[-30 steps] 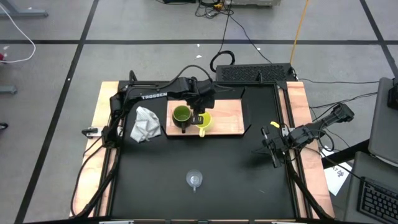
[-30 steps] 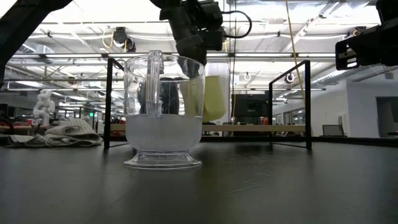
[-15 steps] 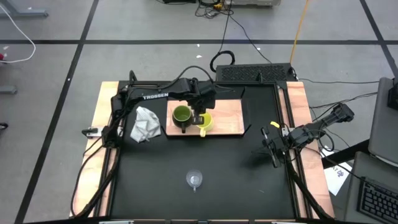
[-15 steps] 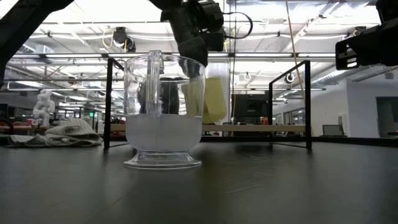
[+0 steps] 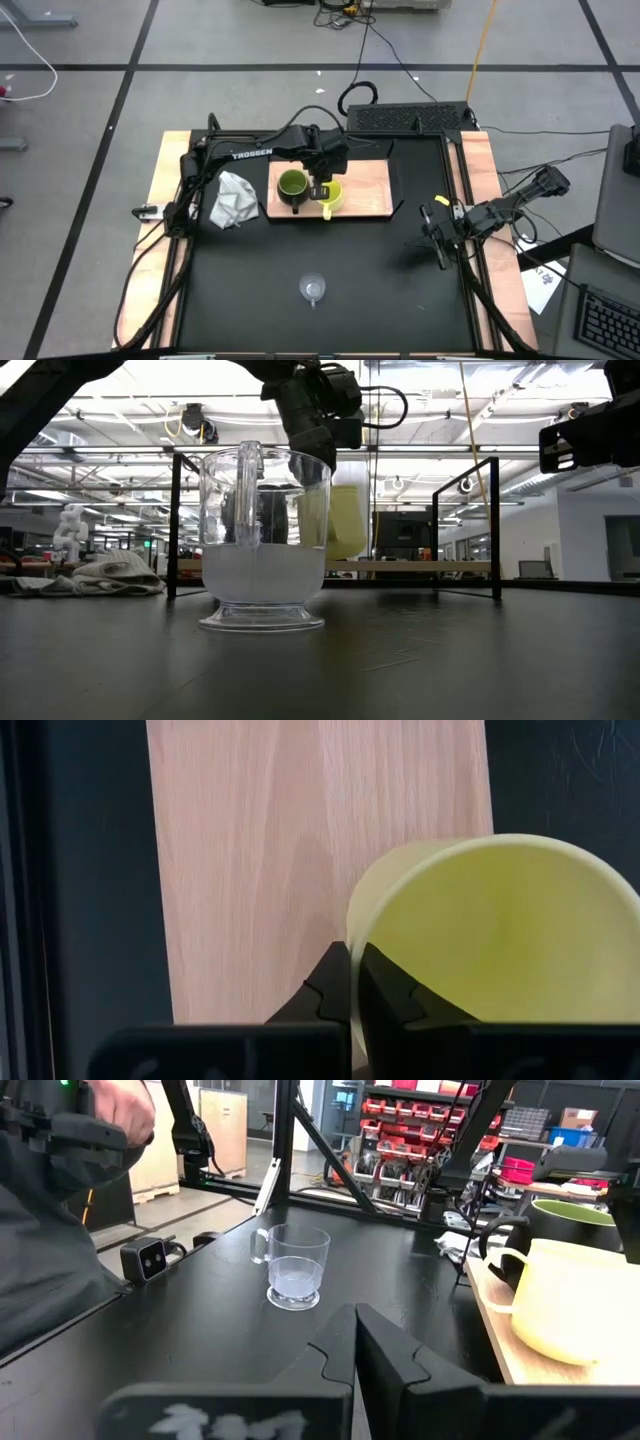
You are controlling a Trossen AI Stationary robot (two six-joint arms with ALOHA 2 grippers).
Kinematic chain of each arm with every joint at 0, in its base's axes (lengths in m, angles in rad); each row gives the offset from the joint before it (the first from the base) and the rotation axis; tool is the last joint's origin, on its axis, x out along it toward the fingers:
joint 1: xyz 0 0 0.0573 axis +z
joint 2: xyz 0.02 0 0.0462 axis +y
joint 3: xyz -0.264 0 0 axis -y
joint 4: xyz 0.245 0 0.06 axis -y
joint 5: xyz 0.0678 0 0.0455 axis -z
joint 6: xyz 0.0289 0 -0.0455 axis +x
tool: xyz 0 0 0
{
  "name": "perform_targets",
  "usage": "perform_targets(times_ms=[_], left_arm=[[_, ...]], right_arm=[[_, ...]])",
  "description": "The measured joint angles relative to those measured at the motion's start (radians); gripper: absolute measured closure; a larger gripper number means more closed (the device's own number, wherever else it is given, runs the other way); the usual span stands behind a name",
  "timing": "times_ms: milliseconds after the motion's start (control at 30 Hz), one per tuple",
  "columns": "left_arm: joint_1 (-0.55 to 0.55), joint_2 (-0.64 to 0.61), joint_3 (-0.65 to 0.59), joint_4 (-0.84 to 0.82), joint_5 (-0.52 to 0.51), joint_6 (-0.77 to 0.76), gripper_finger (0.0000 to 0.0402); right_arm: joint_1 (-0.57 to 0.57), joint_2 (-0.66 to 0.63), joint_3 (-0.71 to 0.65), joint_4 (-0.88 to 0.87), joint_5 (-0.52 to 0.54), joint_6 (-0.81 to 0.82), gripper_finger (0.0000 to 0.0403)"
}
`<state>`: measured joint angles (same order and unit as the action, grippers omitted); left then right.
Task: Stack small to large cups/mugs on shelf
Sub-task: Put the yellow mug on the shelf
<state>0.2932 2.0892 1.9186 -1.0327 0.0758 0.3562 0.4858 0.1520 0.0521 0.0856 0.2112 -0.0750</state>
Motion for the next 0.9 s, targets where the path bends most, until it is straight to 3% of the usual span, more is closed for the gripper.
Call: perform_targets(times_ms=[167,400,733,900], left_arm=[[-0.007,0.001,-0.001,0.001,-0.011,-0.001,0.0392],[-0.028,0.008,-0.005,-0.011,-0.123,0.002,0.0351],[-0.044,0.008,-0.005,-0.008,-0.134,0.005,0.0345],[-0.072,0.008,-0.005,-0.005,-0.208,0.0,0.0344]], right_arm=[[0.0,0.0,0.0,0.0,0.001,0.002,0.0403],[0.0,0.0,0.0,0.0,0.001,0.002,0.0403],[0.0,0.0,0.0,0.0,0.001,0.003,0.0403],[0.0,0.0,0.0,0.0,0.001,0.002,0.0403]])
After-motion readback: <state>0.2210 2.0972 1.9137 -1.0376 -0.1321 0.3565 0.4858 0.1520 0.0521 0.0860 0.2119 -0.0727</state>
